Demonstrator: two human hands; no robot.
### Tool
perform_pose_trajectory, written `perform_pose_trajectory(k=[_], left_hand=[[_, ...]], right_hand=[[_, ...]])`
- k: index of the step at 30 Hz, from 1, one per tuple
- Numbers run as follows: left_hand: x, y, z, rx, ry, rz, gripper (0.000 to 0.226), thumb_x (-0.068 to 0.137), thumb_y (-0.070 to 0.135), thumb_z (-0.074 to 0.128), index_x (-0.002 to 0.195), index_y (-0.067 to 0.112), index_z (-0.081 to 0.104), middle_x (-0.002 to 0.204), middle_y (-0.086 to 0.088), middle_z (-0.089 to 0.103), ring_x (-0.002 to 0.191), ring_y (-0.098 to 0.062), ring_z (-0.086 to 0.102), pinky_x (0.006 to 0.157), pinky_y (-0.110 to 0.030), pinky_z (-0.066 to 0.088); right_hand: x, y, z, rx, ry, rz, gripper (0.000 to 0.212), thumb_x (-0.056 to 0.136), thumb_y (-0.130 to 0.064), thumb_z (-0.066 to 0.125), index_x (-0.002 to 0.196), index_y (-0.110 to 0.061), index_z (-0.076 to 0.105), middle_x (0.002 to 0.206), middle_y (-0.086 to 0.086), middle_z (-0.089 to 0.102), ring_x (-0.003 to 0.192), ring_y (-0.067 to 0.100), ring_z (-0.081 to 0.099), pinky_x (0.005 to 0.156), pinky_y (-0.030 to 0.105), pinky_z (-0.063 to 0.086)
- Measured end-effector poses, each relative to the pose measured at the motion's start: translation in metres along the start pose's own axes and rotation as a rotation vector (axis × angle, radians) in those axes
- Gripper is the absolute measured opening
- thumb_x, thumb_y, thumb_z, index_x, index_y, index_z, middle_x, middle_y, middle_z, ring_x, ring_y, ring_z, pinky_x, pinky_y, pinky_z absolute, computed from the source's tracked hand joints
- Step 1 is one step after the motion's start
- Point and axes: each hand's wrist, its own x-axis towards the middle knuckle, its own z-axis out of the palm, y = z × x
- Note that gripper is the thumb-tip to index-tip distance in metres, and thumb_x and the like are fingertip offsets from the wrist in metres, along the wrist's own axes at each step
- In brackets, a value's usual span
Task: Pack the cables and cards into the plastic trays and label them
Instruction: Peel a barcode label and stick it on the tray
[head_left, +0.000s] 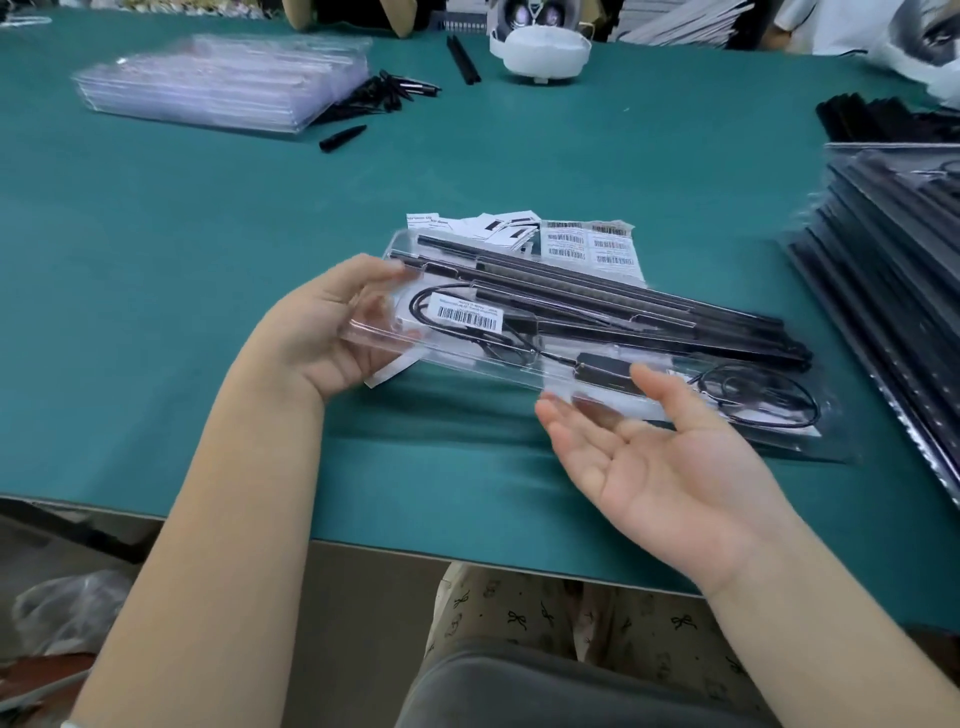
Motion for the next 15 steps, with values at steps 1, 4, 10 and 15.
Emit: perform_pose_trajectory(k=[1, 4, 10, 15], left_hand=[[-0.004, 0.0, 0.002, 0.022, -0.03, 0.017, 0.024, 0.068, 0.021, 0.071, 0.089, 0.011, 0.074, 0.085, 0.0, 0.064, 0.065, -0.013, 0.06, 0.052, -0.023, 0.054], [-0.011, -0.001, 0.007, 0.044, -0.128, 0.039, 0.021, 0.071, 0.016, 0.063, 0.086, 0.013, 0.076, 0.086, -0.001, 0.074, 0.065, -0.012, 0.07, 0.052, -0.021, 0.054], [-0.033, 0.002, -0.012, 0.032, -0.043, 0.205, 0.014, 0.067, 0.02, 0.068, 0.079, 0.016, 0.075, 0.087, 0.0, 0.068, 0.068, -0.015, 0.068, 0.058, -0.024, 0.056], [-0.057, 0.002, -0.037, -0.125, -0.008, 0.301, 0.009, 0.074, 0.021, 0.065, 0.069, 0.019, 0.072, 0.093, -0.001, 0.07, 0.086, -0.026, 0.071, 0.057, -0.028, 0.057]], right_hand=[[0.001, 0.001, 0.0, 0.02, 0.022, -0.046, 0.046, 0.077, -0.023, 0.064, 0.113, 0.004, 0.054, 0.101, 0.026, 0.069, 0.087, 0.037, 0.07, 0.069, 0.045, 0.059], [-0.001, 0.002, -0.003, 0.124, 0.154, -0.237, 0.024, 0.093, -0.022, 0.059, 0.109, -0.006, 0.057, 0.107, 0.019, 0.067, 0.092, 0.035, 0.068, 0.071, 0.042, 0.058], [-0.002, 0.022, 0.01, 0.004, 0.196, -0.525, 0.02, 0.088, -0.02, 0.066, 0.107, -0.016, 0.059, 0.098, 0.003, 0.066, 0.088, 0.014, 0.07, 0.074, 0.03, 0.058], [0.026, 0.015, 0.078, -0.244, -0.014, -0.704, 0.076, 0.075, -0.003, 0.077, 0.135, -0.025, 0.036, 0.11, 0.007, 0.057, 0.083, 0.016, 0.067, 0.067, 0.028, 0.057]])
